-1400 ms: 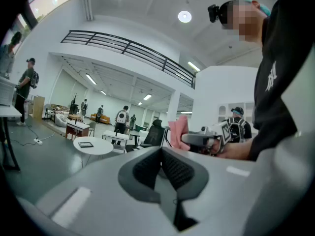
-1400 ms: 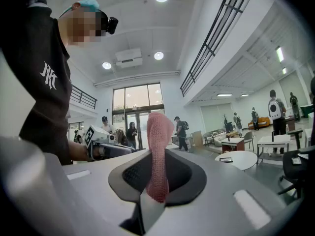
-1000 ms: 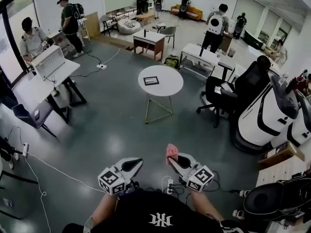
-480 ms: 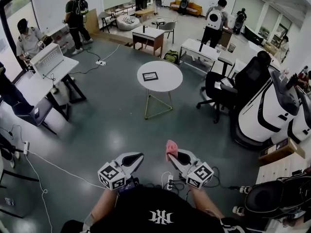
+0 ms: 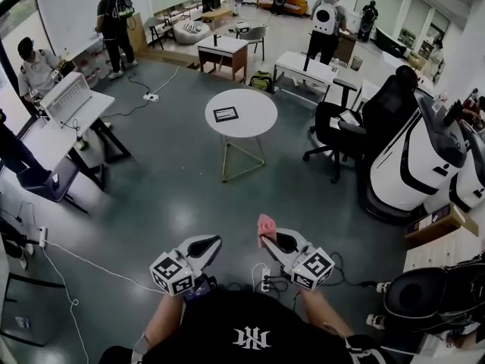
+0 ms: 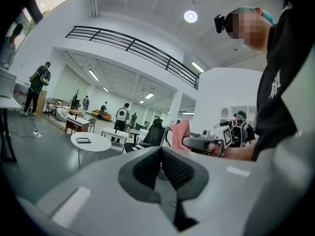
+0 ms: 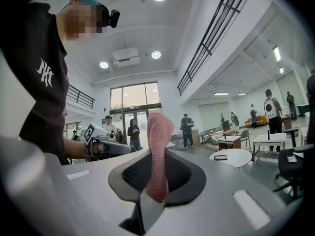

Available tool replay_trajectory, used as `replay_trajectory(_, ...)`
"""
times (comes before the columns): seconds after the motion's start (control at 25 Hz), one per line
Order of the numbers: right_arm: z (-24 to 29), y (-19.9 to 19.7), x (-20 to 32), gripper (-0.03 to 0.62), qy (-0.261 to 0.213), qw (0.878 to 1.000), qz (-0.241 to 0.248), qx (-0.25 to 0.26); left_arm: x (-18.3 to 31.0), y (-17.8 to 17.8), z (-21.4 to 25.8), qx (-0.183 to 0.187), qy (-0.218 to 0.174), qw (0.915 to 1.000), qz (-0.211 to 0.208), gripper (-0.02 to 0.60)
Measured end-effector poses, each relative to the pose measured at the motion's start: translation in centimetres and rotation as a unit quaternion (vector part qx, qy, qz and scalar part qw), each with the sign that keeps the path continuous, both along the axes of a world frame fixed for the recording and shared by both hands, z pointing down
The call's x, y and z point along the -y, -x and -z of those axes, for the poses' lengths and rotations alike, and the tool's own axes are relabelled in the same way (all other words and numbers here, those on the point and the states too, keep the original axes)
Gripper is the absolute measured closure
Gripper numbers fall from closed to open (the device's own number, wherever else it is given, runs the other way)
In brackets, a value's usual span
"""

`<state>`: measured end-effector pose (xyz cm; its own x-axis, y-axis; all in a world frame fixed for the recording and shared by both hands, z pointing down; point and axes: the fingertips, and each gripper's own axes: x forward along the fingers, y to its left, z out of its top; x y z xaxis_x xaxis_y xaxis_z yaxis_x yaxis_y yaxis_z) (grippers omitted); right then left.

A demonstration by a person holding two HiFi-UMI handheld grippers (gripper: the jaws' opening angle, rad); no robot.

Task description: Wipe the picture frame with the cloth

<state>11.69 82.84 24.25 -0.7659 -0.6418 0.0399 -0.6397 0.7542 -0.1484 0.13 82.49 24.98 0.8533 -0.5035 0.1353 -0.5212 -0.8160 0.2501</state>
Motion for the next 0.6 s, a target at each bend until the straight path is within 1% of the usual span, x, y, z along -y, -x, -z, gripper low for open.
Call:
replay_trajectory(0.16,-0.9,-1.3,-0.6,0.557,0.009,1.0,-0.002,0.004,-0.6,-1.5,-0.8,0.003,0.011,0.9999,-0.007,0.58)
replay_trajectory(0.36,-1.6,-2.6,-0.7,0.556,0.014,1.0,-0.004,0.008,-0.6,-2.5,-1.2,0.007,0.016,0.9998,-0.009,0.578)
replay_trajectory(0.6,-1.9,-4.0,0.0,0.556,0.014,1.0,-0.007,0.012,0.1,-3.9,-1.3,0.002,0.012,0.9997,-0.021,0.578)
